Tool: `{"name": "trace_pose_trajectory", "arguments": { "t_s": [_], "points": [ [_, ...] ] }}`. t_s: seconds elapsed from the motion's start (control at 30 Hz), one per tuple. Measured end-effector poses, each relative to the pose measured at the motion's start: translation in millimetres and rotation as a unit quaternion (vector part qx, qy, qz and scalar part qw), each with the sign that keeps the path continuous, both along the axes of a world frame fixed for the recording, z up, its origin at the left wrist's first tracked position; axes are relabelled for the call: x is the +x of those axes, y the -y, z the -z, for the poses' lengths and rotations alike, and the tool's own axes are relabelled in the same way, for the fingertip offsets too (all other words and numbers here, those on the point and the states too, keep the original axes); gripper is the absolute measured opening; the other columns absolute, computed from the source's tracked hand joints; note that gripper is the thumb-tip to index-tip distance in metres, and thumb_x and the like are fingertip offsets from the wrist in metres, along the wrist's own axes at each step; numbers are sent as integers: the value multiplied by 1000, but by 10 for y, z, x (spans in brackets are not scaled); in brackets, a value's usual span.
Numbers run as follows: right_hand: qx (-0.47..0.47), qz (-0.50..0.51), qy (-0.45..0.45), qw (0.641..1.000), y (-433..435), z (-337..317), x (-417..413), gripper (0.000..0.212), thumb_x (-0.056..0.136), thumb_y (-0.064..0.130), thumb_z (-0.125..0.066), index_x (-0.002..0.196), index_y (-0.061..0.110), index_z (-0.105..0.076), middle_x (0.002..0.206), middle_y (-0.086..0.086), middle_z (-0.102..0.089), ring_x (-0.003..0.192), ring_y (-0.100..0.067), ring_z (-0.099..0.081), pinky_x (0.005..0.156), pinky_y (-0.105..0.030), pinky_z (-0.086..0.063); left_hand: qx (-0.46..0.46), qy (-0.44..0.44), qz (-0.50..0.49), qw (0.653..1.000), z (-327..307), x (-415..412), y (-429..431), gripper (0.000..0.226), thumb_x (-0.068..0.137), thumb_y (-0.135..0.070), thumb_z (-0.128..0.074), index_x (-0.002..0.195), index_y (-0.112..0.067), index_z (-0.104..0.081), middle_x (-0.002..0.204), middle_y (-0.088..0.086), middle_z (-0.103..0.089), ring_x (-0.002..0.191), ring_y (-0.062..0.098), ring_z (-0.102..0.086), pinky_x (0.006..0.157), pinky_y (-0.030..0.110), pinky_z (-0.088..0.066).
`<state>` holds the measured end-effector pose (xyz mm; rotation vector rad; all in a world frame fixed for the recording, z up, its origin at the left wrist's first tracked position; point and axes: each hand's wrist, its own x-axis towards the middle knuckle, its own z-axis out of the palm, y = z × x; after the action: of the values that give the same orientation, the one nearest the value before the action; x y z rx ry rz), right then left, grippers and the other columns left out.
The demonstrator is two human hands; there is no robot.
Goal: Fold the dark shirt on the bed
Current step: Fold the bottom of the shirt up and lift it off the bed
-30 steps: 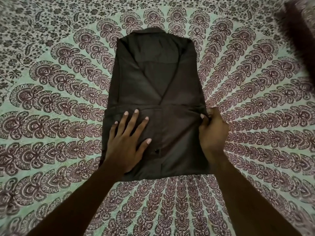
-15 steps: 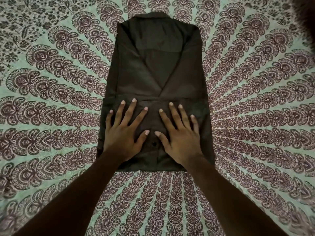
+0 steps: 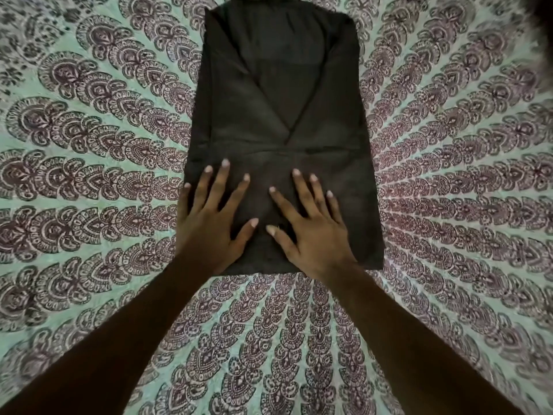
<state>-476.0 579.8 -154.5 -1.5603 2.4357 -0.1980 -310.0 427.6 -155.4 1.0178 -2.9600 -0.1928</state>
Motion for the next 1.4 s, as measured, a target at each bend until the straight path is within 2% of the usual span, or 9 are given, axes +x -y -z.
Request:
{"name": "trace_pose_trajectory", "arguments": {
  "t_s": [0.2, 0.33, 0.47, 0.7, 0.8, 0.9, 1.0, 1.2, 1.4],
  "points": [
    [51, 112, -63, 990, -596, 87, -395, 76, 95, 81, -32, 162, 53, -9, 176, 4, 5, 162, -28, -6, 125, -60, -18, 29, 36, 4, 999, 135, 169, 90, 79, 93, -78, -36, 163, -49, -15, 176, -5, 3, 162, 28, -8, 123, 55, -20],
    [45, 141, -28, 989, -709, 70, -408, 75, 100, 74, -29, 165, 43, -12, 176, -2, 4, 161, -35, -5, 127, -63, -13, 70, -26, -7, 997, 14, 222, 58, 73, 95, -65, -46, 160, -34, -34, 174, -2, -14, 159, 29, -17, 123, 57, -19],
    [21, -13, 18, 1000, -1040, -25, -385, 81, 99, 64, -41, 164, 18, -28, 175, -13, 1, 162, -33, 0, 128, -62, -12, 70, -50, 64, 994, -44, 653, -123, 70, 85, -61, -57, 139, -16, -56, 143, 15, -46, 123, 41, -50, 102, 59, -42],
    [32, -93, -40, 994, -1293, -31, -442, 55, 101, 40, -44, 150, 16, -52, 163, -12, -41, 144, -29, -45, 116, -50, -37, 22, -19, 171, 985, 45, 940, -61, 34, 91, -30, -59, 116, -9, -70, 122, 15, -66, 106, 37, -65, 92, 53, -50],
    [-8, -112, -60, 992, -1114, -122, -547, 48, 94, 34, -46, 131, 12, -65, 136, -13, -64, 118, -33, -63, 106, -50, -36, 9, -43, 165, 985, -120, 739, 59, 28, 95, -24, -52, 105, -8, -73, 107, 11, -73, 96, 32, -69, 95, 50, -45],
    [-79, -43, -34, 995, -845, -313, -706, 48, 88, 25, -49, 128, 5, -65, 115, -16, -71, 100, -33, -65, 99, -45, -39, 130, -103, 55, 985, -395, 482, 259, 35, 103, -26, -41, 113, -8, -69, 106, 8, -71, 92, 26, -66, 90, 45, -50],
    [-125, 48, 35, 990, -398, -662, -990, 46, 91, 20, -43, 134, 11, -53, 116, -18, -67, 94, -34, -61, 83, -41, -48, 191, -204, -15, 960, -749, 97, 631, 28, 105, -22, -46, 119, -9, -65, 102, -3, -60, 83, 10, -56, 76, 18, -45],
    [-159, 103, 71, 979, 850, -1071, -1871, 62, 84, -13, -62, 140, 11, -56, 132, -13, -65, 104, -36, -69, 88, -51, -61, 158, -333, -77, 926, -1189, -878, 1493, 20, 104, -9, -58, 115, -25, -54, 81, -12, -59, 64, 4, -63, 59, 4, -46],
    [-172, 106, 71, 977, 1980, -1016, -2730, 34, 96, 0, -53, 124, 20, -56, 104, -14, -74, 86, -37, -70, 69, -46, -58, 93, -251, -56, 962, -960, -1663, 2440, 21, 94, -11, -40, 104, -9, -59, 94, 13, -55, 82, 28, -50, 72, 35, -35]
  ]
}}
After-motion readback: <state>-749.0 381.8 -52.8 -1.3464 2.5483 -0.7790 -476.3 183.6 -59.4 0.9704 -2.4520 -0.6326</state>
